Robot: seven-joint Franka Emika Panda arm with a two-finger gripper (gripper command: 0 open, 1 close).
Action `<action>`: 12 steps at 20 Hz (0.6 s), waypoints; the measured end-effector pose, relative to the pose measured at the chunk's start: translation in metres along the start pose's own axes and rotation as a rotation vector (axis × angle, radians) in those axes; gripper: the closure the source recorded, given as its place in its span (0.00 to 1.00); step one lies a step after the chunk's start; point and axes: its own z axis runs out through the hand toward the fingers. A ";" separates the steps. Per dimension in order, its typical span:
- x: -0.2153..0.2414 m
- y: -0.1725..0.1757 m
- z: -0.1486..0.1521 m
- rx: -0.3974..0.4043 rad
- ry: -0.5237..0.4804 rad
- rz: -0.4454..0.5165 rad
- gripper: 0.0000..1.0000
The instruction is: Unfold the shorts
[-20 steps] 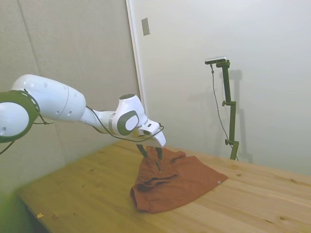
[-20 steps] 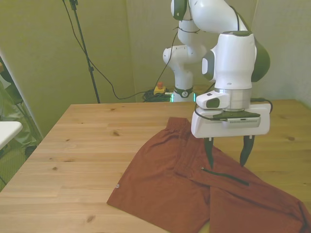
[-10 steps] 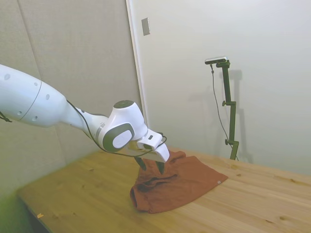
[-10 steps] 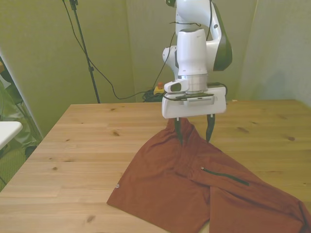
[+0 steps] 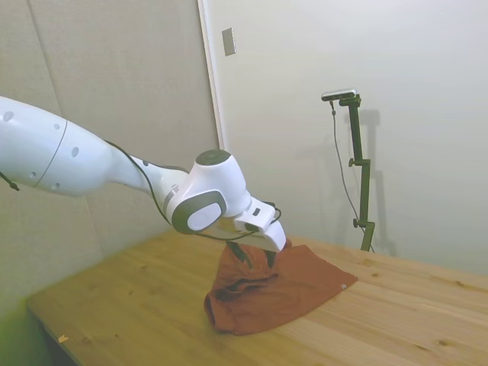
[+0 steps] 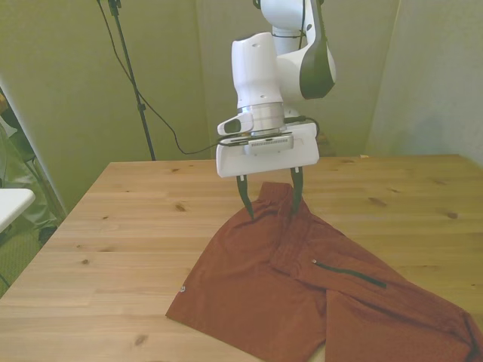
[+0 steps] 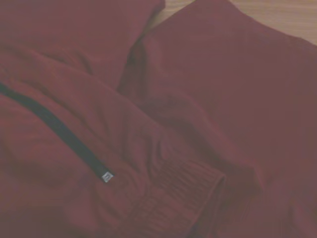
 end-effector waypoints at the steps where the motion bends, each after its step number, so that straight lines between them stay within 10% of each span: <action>1: 0.003 0.003 0.009 0.004 -0.008 0.005 0.00; 10: 0.008 -0.009 0.058 0.041 -0.026 0.018 0.00; 11: 0.008 -0.011 0.061 0.041 -0.028 0.016 1.00; 12: 0.009 -0.012 0.064 0.041 -0.030 0.015 1.00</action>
